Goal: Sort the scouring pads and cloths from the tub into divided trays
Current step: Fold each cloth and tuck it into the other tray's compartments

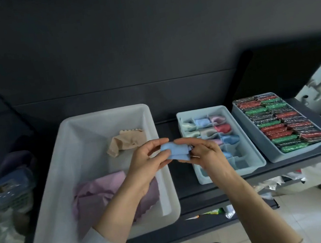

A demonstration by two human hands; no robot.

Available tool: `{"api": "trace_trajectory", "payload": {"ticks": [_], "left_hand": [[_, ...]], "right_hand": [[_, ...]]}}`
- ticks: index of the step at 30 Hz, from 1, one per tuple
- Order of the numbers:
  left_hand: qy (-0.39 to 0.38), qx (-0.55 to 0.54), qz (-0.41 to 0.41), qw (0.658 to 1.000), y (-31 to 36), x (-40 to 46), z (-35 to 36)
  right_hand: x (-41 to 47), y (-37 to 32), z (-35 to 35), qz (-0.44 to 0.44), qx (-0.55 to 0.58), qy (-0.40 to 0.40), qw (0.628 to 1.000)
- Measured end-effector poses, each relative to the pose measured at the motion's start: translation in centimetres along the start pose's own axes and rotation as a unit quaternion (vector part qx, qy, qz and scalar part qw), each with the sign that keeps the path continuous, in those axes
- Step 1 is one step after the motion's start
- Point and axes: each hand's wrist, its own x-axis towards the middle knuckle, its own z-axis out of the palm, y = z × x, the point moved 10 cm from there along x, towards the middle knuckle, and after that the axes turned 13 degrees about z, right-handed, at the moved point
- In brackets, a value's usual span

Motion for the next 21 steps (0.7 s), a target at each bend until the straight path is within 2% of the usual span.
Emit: {"api": "trace_trajectory", "payload": {"ticks": [2, 7, 8, 10, 12, 14, 17, 19, 21], "left_hand": [[-0.008, 0.030, 0.015, 0.999, -0.8, -0.3, 2.4], [-0.065, 0.163, 0.086, 0.981, -3.5, -1.0, 8.5], [-0.068, 0.185, 0.088, 0.976, -4.5, -1.2, 9.5], [-0.062, 0.223, 0.086, 0.969, -6.3, -1.2, 11.3], [-0.059, 0.305, 0.122, 0.943, -6.8, -0.8, 12.9], [-0.073, 0.416, 0.179, 0.888, -6.7, 0.2, 14.8], [-0.103, 0.528, 0.219, 0.814, -7.7, 2.4, 17.3], [-0.108, 0.569, 0.215, 0.787, -8.7, 4.0, 17.9], [-0.108, 0.588, 0.204, 0.776, -9.8, 5.4, 18.1]], "right_hand": [[-0.7, 1.3, -2.7, 0.042, 0.013, 0.007, 0.999], [-1.4, 4.9, -9.1, 0.098, -0.094, -0.031, 0.990], [-1.2, 5.2, -11.0, 0.097, -0.120, -0.019, 0.988], [-0.5, 4.6, -16.3, 0.063, -0.228, 0.065, 0.969], [0.2, 2.8, -21.1, 0.002, -0.380, 0.166, 0.910], [1.2, 1.1, -23.5, -0.055, -0.481, 0.209, 0.850], [3.7, 0.2, -23.1, -0.093, -0.597, 0.191, 0.774], [5.0, 0.4, -21.3, -0.120, -0.668, 0.165, 0.716], [6.0, 1.4, -20.3, -0.105, -0.726, 0.151, 0.662]]}}
